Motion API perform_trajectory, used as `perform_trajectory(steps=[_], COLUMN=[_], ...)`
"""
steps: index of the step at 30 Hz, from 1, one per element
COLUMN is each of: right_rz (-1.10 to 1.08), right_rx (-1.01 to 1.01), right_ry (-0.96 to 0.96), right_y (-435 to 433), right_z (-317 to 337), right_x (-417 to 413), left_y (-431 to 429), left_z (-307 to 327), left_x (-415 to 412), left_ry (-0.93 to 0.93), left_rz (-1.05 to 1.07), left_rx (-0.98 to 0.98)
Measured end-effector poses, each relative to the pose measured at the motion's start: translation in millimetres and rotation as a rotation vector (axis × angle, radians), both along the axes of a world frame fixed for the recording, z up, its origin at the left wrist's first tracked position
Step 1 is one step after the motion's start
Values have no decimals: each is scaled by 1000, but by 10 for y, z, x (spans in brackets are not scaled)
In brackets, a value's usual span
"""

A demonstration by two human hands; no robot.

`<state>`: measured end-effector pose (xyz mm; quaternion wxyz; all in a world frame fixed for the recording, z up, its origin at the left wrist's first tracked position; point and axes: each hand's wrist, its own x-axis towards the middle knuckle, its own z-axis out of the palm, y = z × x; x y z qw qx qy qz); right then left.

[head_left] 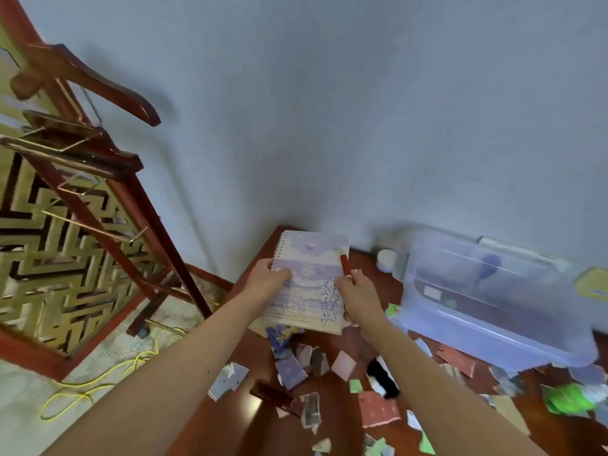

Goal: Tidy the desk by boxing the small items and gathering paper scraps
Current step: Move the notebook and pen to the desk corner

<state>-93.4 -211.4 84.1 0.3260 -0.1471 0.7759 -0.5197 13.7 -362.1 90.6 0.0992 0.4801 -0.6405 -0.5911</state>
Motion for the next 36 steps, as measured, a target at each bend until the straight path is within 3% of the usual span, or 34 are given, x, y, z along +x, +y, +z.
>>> perform_trajectory(steps=[16,26,36], right_rz=[101,105,153], right_rx=[315,439,547], right_ry=[-37,-80,-4], right_y=[-1646,-2090,-2120], right_z=[-525,-1052,-1451], right_x=[-360,-724,-965], left_y=[-1609,-1993,-2009], left_z=[-615,-1146,-1532], left_x=[-350,-736,-969], left_ry=[-19,-62,-127], left_rz=[42,72,44], left_rx=[-13,-15,-74])
